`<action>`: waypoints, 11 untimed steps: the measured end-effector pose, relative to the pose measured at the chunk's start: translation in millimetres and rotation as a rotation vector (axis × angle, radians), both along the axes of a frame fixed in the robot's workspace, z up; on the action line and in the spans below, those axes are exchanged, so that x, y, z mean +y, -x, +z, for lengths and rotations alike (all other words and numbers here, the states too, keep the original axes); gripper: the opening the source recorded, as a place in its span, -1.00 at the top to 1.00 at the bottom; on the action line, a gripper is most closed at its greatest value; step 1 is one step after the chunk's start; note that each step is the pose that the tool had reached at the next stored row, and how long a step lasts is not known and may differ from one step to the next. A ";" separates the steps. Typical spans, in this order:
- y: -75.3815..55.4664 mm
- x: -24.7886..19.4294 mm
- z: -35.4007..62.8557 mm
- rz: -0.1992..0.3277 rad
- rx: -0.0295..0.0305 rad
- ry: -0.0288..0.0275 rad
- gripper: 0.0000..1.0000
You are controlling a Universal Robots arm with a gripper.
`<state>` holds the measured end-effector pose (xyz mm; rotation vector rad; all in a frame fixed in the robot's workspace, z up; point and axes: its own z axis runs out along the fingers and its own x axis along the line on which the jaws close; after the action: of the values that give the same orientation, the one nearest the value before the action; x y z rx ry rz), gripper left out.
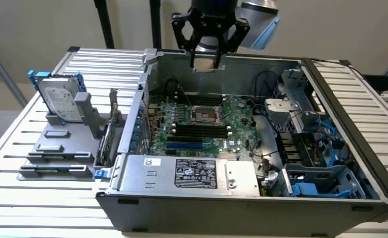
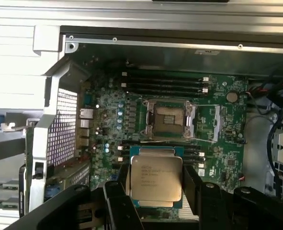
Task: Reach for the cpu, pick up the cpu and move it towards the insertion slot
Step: 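Pick up the cpu and move it towards the insertion slot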
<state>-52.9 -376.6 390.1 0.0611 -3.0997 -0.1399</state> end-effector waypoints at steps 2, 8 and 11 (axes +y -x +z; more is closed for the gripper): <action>-3.9 5.0 -1.1 0.000 0.0000 0.0000 -0.08; -11.6 15.5 -4.2 -0.007 0.0000 0.0000 -0.08; -13.6 18.8 -5.6 -0.016 0.0000 0.0000 -0.08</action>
<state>-39.3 -357.7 384.5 0.0365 -3.1007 -0.1404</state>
